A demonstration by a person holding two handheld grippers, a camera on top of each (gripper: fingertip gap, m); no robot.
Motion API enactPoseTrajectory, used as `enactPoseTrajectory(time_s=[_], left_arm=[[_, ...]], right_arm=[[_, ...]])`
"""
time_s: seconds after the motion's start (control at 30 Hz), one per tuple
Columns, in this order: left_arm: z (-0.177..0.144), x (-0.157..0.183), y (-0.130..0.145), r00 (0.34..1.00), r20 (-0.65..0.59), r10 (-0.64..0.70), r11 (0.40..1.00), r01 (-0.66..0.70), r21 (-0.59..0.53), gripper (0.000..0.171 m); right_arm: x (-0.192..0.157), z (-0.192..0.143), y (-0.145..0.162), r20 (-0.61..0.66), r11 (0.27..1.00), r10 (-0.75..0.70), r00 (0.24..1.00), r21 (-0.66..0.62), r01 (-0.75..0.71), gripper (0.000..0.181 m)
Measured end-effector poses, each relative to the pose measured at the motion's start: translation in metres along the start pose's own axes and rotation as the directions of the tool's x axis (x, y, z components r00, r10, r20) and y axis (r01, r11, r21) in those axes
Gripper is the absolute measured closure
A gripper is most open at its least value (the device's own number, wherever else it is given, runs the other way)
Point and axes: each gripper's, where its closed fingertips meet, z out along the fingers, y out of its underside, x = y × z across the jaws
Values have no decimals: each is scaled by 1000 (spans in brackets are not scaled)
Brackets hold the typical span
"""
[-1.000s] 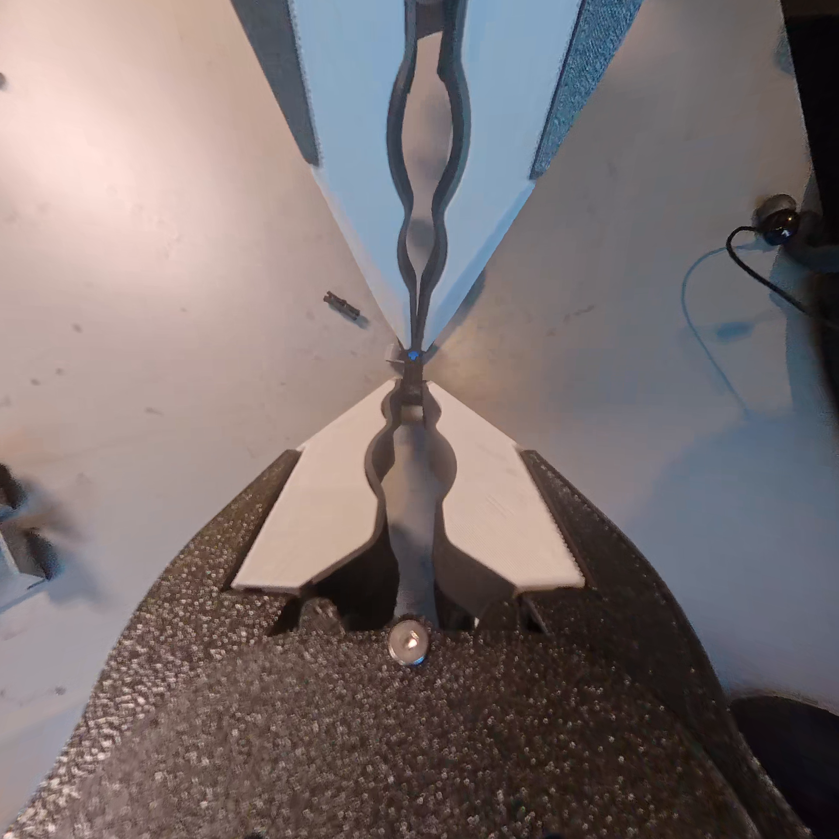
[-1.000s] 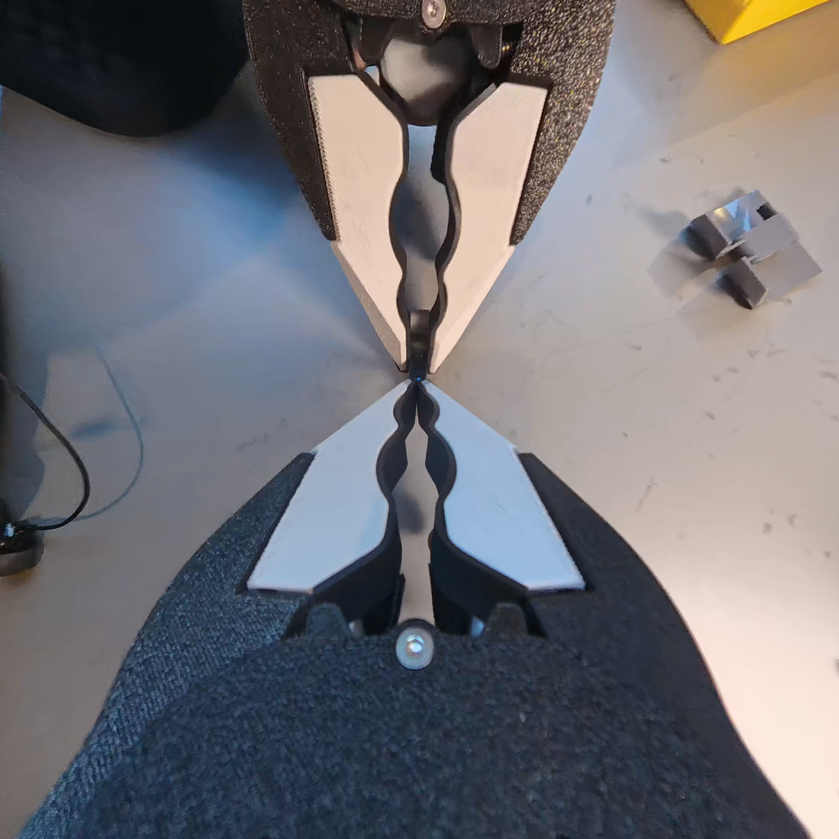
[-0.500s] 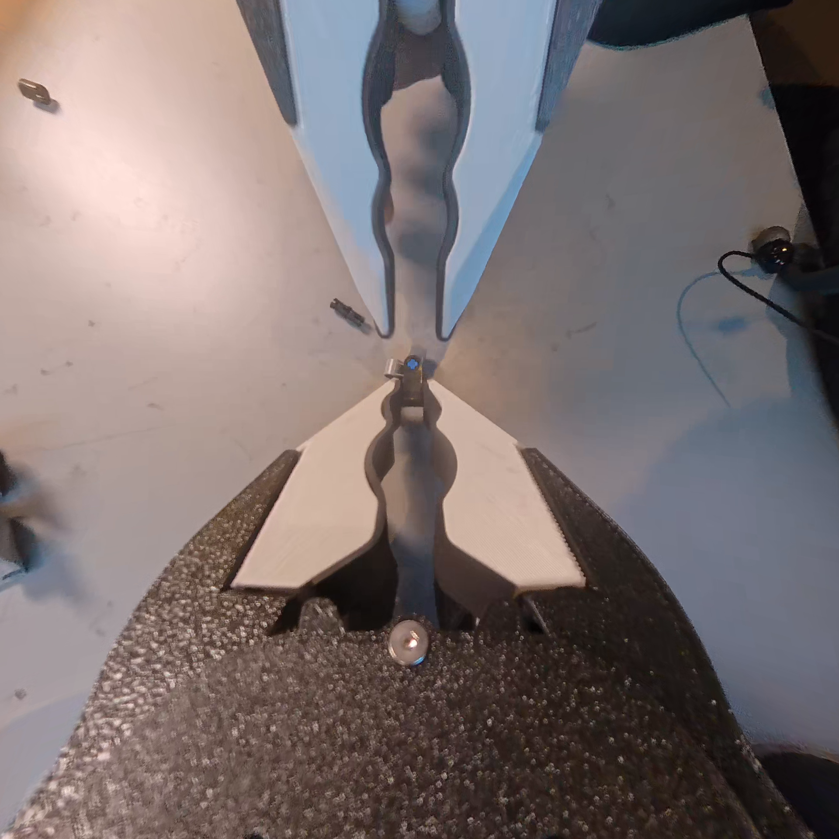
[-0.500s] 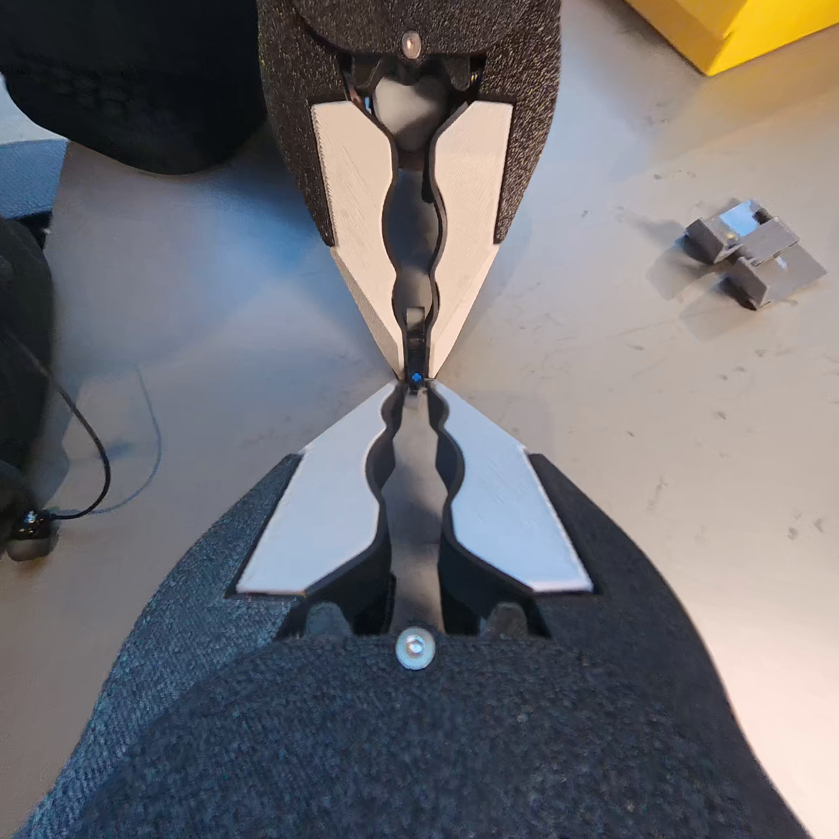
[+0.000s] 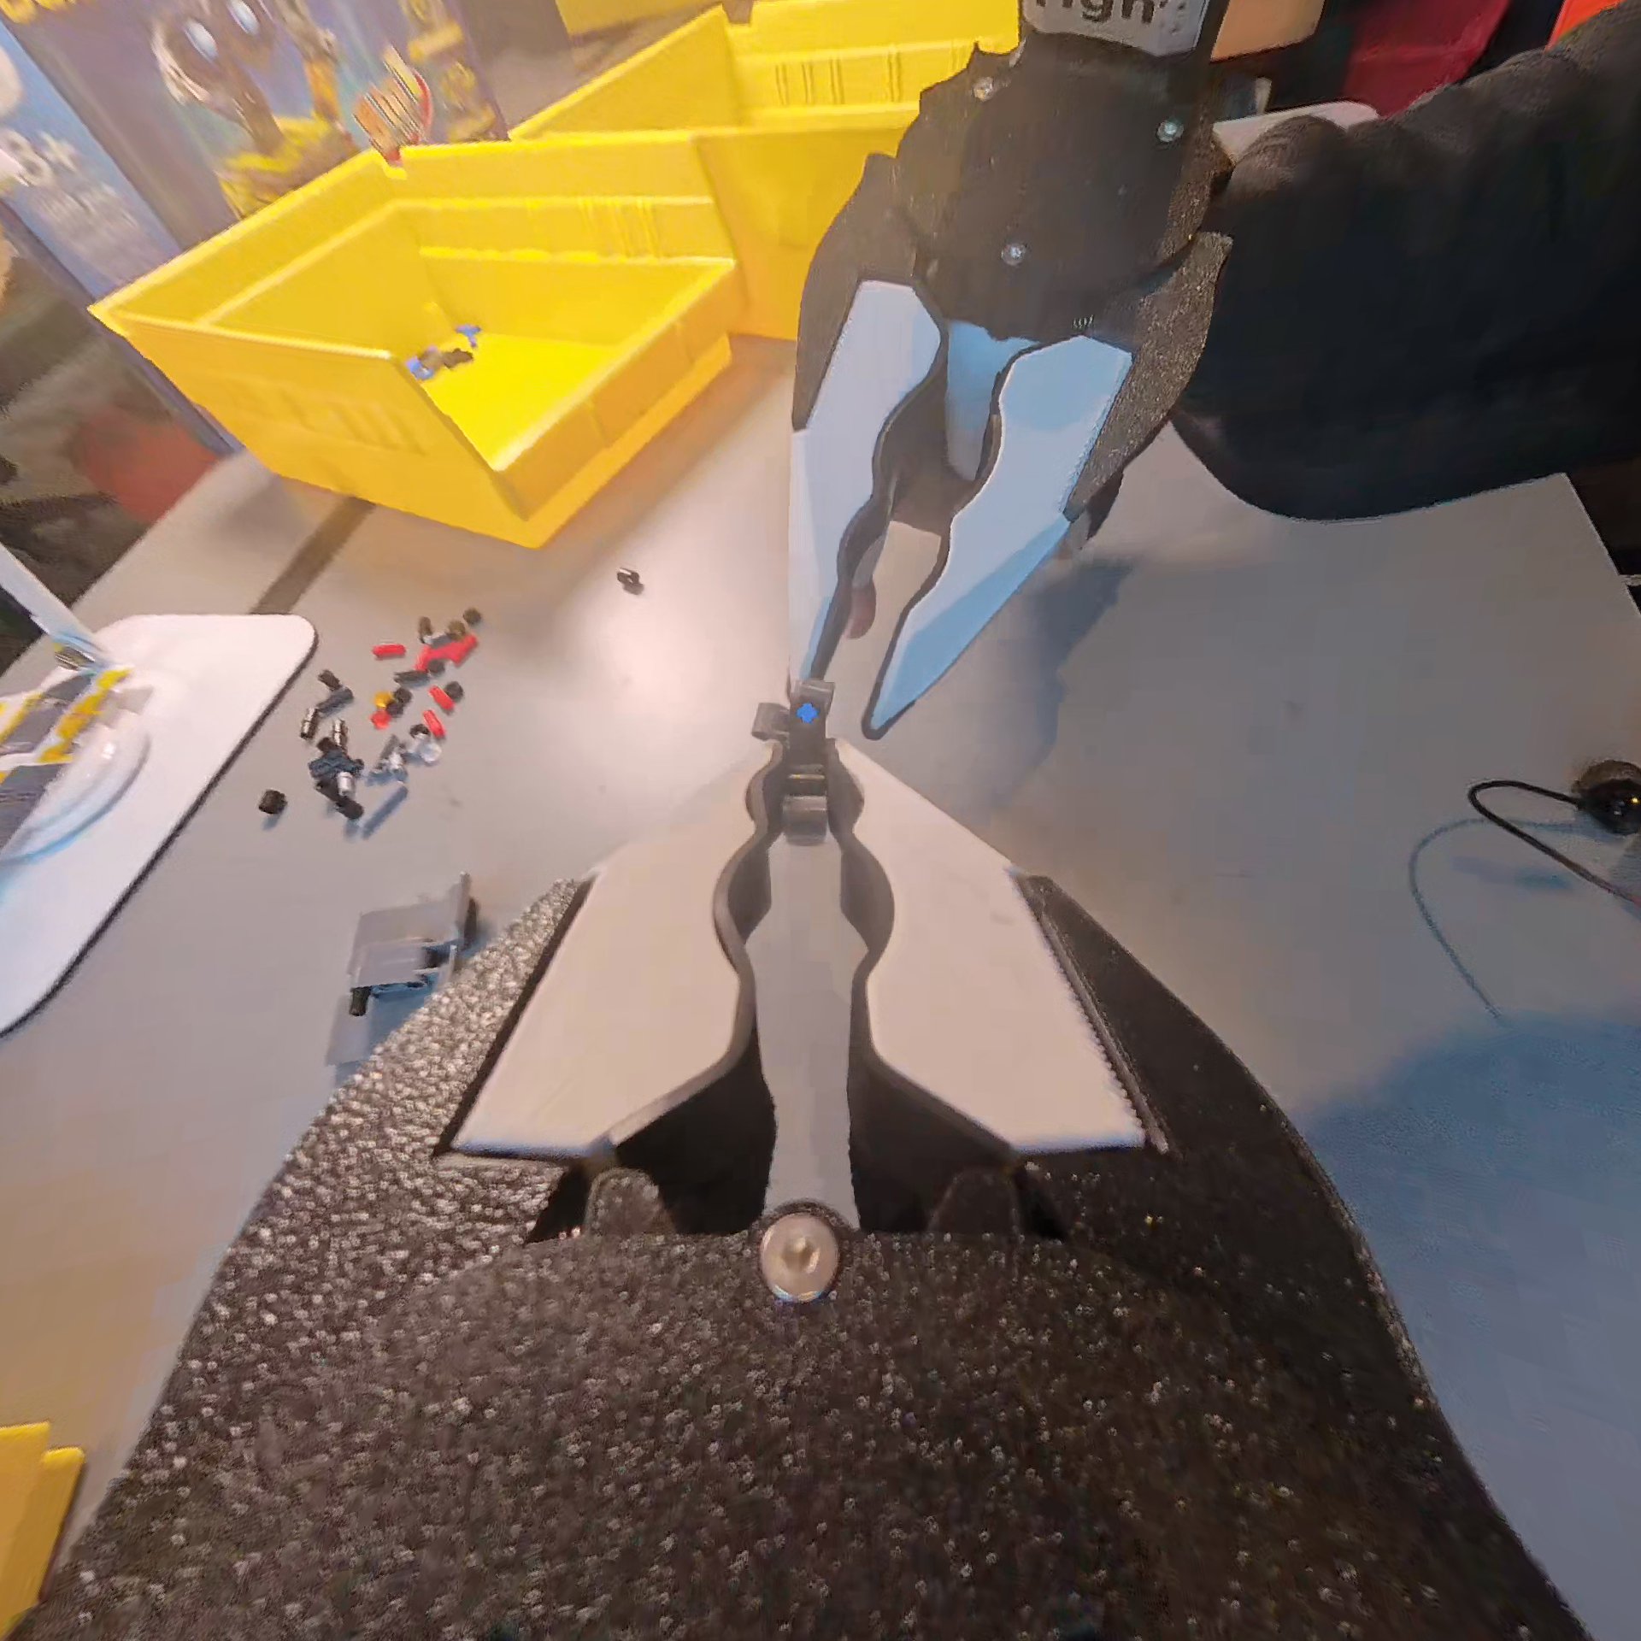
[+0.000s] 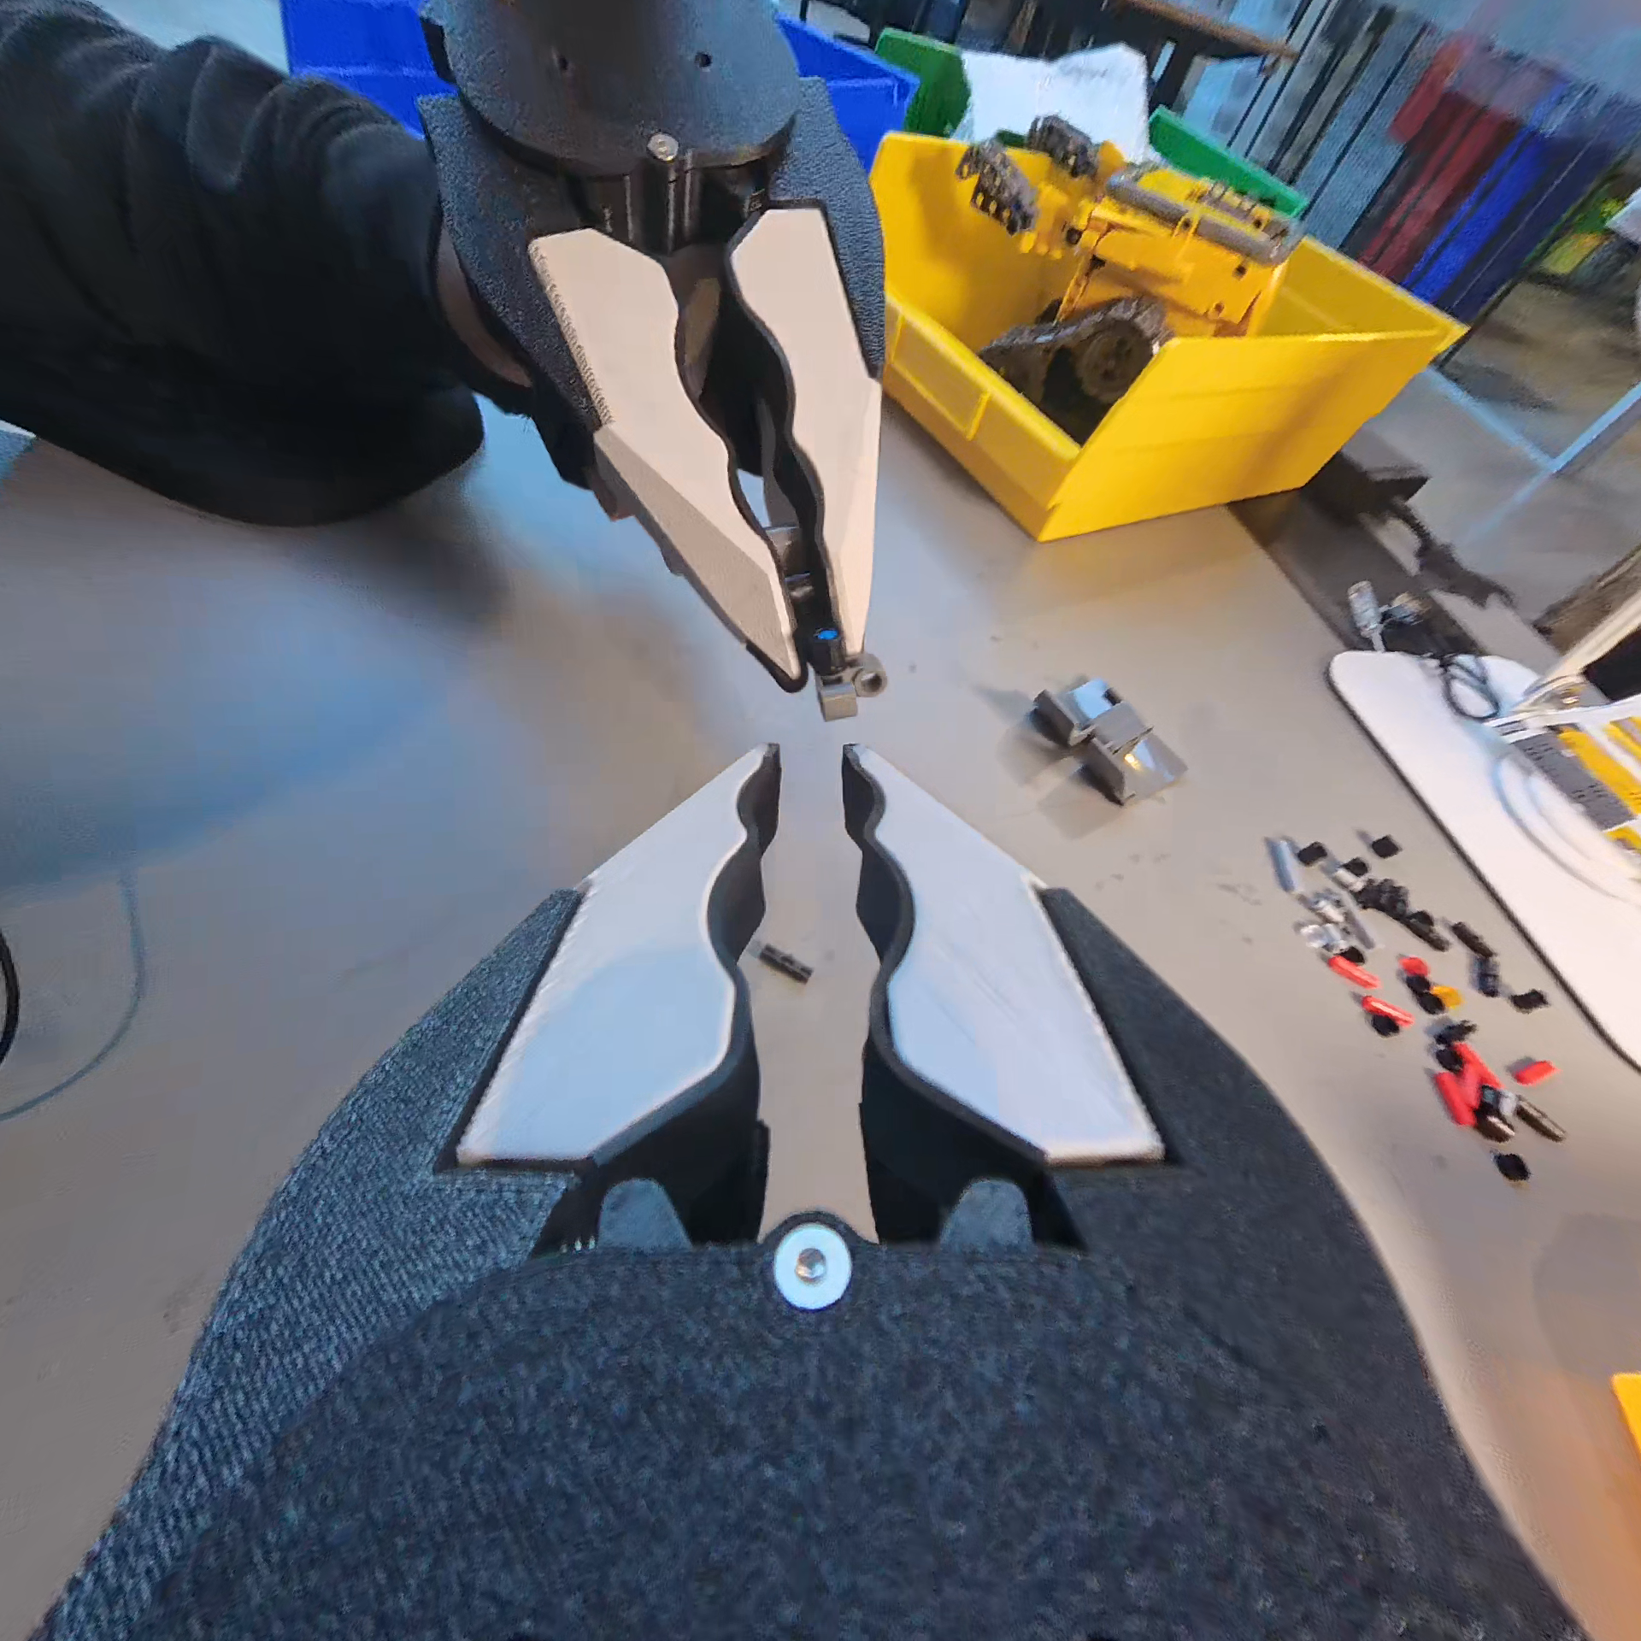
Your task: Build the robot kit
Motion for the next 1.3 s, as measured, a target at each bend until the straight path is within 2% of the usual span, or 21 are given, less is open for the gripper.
enactPoseTrajectory(time_s=[0.17, 0.27, 0.5, 0.8, 0.93, 1.07, 1.17, 1.3], left_arm=[[-2, 2, -8, 1000, 24, 20, 999, -21, 27, 165], [-2, 1, -8, 999, 31, 8, 999, -9, 33, 165], [-3, -10, -11, 988, 56, -143, 988, 139, 70, 165], [-1, -9, -8, 971, 12, -241, 968, 239, 74, 165], [-2, -7, -7, 967, -27, -254, 964, 255, 73, 165], [-4, 1, -8, 976, -70, -208, 975, 213, 62, 165], [-1, 11, -4, 983, -99, -156, 987, 160, 27, 165], [-1, 21, -3, 982, -148, -117, 993, 120, 11, 165]], right_arm=[[5, -6, -18, -48, 996, -27, 998, 86, 31, 166], [5, -5, -20, -92, 993, -79, 993, 81, 87, 173], [11, -3, -23, -207, 982, -168, 964, 53, 182, 174], [10, 0, -19, -204, 985, -155, 967, 46, 168, 174], [6, -3, -20, -152, 985, -144, 978, 68, 156, 173], [6, -11, -23, -67, 991, -49, 997, 119, 57, 159], [-11, -8, -18, 74, 991, 17, 997, 129, -27, 153], [-15, -7, -14, 138, 988, 72, 988, 124, -90, 151]])
